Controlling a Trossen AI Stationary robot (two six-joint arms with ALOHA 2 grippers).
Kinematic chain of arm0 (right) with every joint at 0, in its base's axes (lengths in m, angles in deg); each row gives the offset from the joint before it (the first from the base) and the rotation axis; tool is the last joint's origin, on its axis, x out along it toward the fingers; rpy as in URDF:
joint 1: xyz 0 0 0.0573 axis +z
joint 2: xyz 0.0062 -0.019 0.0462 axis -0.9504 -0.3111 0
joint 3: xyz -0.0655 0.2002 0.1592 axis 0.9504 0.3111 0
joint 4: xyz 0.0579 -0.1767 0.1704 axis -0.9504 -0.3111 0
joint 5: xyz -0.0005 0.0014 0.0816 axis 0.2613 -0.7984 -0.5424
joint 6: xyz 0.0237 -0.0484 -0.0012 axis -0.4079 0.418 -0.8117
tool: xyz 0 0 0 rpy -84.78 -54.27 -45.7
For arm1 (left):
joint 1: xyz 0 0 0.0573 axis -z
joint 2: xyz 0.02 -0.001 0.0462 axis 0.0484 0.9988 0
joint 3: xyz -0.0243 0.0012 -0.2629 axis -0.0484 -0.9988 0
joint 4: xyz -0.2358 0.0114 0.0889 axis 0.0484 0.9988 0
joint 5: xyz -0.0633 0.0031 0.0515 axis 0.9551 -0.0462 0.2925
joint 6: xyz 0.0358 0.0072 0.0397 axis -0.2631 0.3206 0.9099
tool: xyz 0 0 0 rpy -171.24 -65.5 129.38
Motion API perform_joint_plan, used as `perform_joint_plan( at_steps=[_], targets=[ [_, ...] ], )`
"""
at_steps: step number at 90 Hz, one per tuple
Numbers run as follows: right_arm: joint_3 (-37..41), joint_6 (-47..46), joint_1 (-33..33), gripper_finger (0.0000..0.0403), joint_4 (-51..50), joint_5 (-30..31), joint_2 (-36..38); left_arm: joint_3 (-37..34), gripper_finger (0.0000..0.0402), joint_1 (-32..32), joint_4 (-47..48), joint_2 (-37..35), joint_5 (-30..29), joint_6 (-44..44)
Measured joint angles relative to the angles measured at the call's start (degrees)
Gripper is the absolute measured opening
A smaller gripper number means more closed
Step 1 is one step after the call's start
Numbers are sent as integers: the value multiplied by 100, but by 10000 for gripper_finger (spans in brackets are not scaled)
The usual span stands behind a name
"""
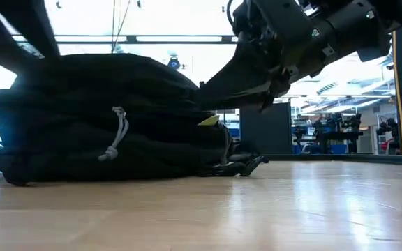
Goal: Unpack backpack
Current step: Close the backpack
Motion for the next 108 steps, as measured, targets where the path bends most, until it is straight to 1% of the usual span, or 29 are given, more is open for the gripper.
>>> perform_joint_plan(
  at_steps=[7, 26, 31, 35, 44, 57, 62, 66, 76, 95, 108],
  targets=[
    [0, 0, 0, 122, 17, 2, 2, -4, 167, -59, 18, -1, -68, -88],
    [0, 2, -11, 148, 55, 3, 2, 21, 249, -291, -9, 34, 30, 251],
    [0, 2, -11, 154, 57, 2, 2, 160, 267, -291, 73, 39, -12, 254],
    [0, 2, -11, 157, 57, 2, 3, 265, 278, -285, 35, 33, -167, 252],
    [0, 2, -11, 163, 53, 4, 4, 437, 298, -283, 9, 28, -330, 315],
    [0, 2, -11, 169, 55, 4, 4, 424, 310, -313, 12, 28, -599, 383],
    [0, 0, -11, 171, 59, 6, 4, 328, 312, -381, 20, 28, -590, 395],
    [0, 1, -11, 172, 57, 4, 4, 226, 313, -482, -44, 28, -473, 362],
    [0, 2, -11, 175, 87, 4, 4, -43, 315, -814, -397, 30, 40, 221],
    [0, 0, -11, 179, 92, -124, 4, -488, 315, -1254, -805, 32, 365, 389],
    [0, 1, -11, 175, 93, -127, 4, -832, 315, -1443, -1467, 21, 714, 625]
  ],
)
